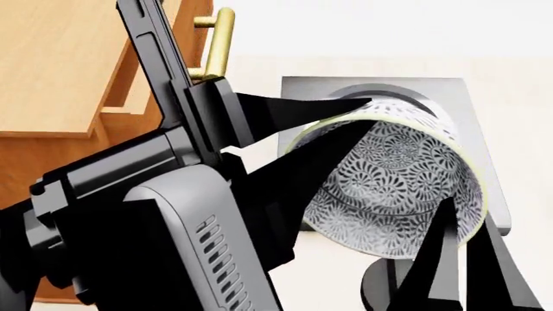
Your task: Pick the akita bowl on the wooden cabinet and place it on the plate.
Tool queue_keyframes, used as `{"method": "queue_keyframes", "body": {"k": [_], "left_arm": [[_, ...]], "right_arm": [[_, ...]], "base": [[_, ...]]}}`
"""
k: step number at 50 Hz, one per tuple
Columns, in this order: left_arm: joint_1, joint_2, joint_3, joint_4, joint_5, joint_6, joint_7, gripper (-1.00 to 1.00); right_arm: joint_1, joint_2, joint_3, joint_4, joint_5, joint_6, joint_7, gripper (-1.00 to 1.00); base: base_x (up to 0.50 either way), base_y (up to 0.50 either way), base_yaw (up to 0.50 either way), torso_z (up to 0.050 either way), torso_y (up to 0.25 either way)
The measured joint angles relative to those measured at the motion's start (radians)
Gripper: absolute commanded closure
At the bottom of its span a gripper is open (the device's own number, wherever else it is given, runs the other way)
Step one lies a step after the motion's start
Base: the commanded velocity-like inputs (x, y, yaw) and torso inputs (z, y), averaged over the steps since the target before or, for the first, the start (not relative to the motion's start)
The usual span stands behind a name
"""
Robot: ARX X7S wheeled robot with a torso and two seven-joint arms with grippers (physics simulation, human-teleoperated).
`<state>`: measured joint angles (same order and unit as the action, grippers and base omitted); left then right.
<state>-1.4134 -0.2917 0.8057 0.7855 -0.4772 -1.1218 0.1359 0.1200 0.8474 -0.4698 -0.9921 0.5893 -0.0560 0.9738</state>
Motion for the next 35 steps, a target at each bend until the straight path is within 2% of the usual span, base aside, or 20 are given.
{"method": "queue_keyframes", "body": {"k": [22, 23, 35], "left_arm": [[0.017, -0.001, 0.001, 0.013, -0.012, -0.003, -0.009, 1.0], [0.017, 0.0, 0.002, 0.013, -0.012, -0.003, -0.009, -1.0], [0.018, -0.006, -0.005, 0.004, 0.001, -0.012, -0.034, -1.0]], "right_arm": [[0.033, 0.012, -0.001, -0.014, 0.052, 0.048, 0.052, 1.0], [0.036, 0.013, -0.001, -0.016, 0.056, 0.053, 0.057, 1.0], [0.071, 0.033, 0.017, -0.025, 0.094, 0.117, 0.169, 1.0]], "base": [[0.0, 0.0, 0.0, 0.0, 0.0], [0.0, 0.0, 0.0, 0.01, 0.0], [0.0, 0.0, 0.0, 0.0, 0.0]]}}
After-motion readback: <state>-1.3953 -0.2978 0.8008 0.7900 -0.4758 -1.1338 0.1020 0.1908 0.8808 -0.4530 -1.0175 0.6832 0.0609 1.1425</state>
